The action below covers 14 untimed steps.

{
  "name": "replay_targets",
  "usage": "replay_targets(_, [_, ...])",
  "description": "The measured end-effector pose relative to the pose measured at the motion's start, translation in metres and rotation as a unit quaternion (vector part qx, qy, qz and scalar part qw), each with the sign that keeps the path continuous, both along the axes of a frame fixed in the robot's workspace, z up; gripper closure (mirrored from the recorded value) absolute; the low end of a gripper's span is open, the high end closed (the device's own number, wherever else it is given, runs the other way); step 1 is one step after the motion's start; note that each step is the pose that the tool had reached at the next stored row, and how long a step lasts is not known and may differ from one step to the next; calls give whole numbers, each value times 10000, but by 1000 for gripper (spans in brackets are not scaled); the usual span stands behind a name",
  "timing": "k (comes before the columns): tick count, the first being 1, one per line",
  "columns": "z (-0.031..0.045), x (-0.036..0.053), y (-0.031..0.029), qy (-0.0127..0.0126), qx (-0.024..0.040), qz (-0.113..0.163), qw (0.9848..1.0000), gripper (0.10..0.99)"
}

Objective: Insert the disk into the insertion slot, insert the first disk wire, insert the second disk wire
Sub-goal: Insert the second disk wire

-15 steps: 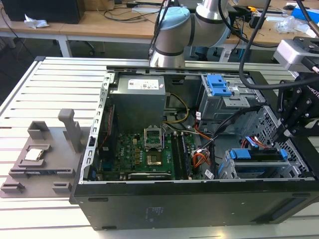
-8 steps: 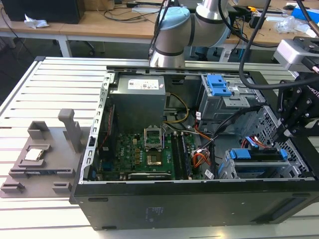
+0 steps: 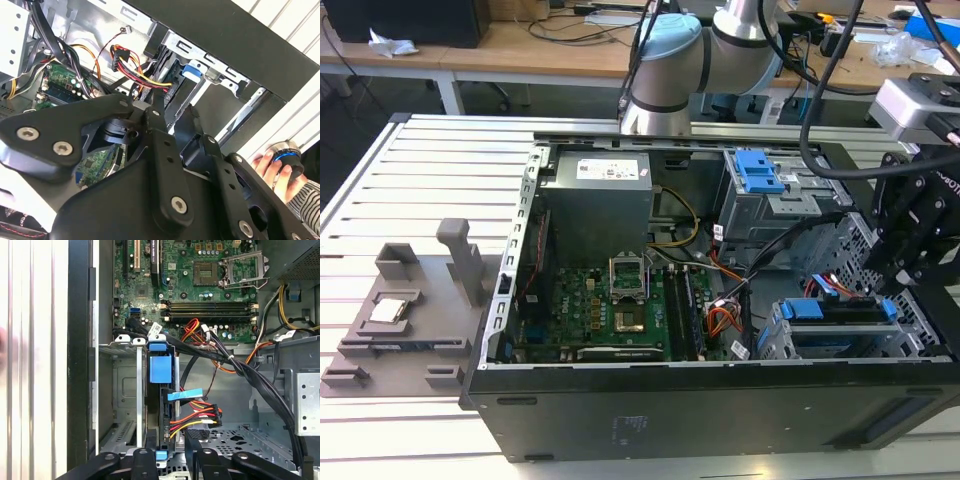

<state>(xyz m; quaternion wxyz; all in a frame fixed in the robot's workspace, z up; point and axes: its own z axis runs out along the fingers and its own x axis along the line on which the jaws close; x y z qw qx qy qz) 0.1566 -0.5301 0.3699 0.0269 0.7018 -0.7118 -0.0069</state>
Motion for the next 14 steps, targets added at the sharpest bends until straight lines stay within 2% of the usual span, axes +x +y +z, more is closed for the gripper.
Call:
replay_targets(3, [-1, -21, 0, 0, -1, 0, 10000, 725])
replay_targets(7, [-10, -148, 0, 0, 0, -1, 10000, 725])
replay_targets(9, [-14, -245, 0, 0, 0, 0, 10000, 725])
replay_targets(14, [-21, -334, 0, 0, 0, 0, 10000, 725])
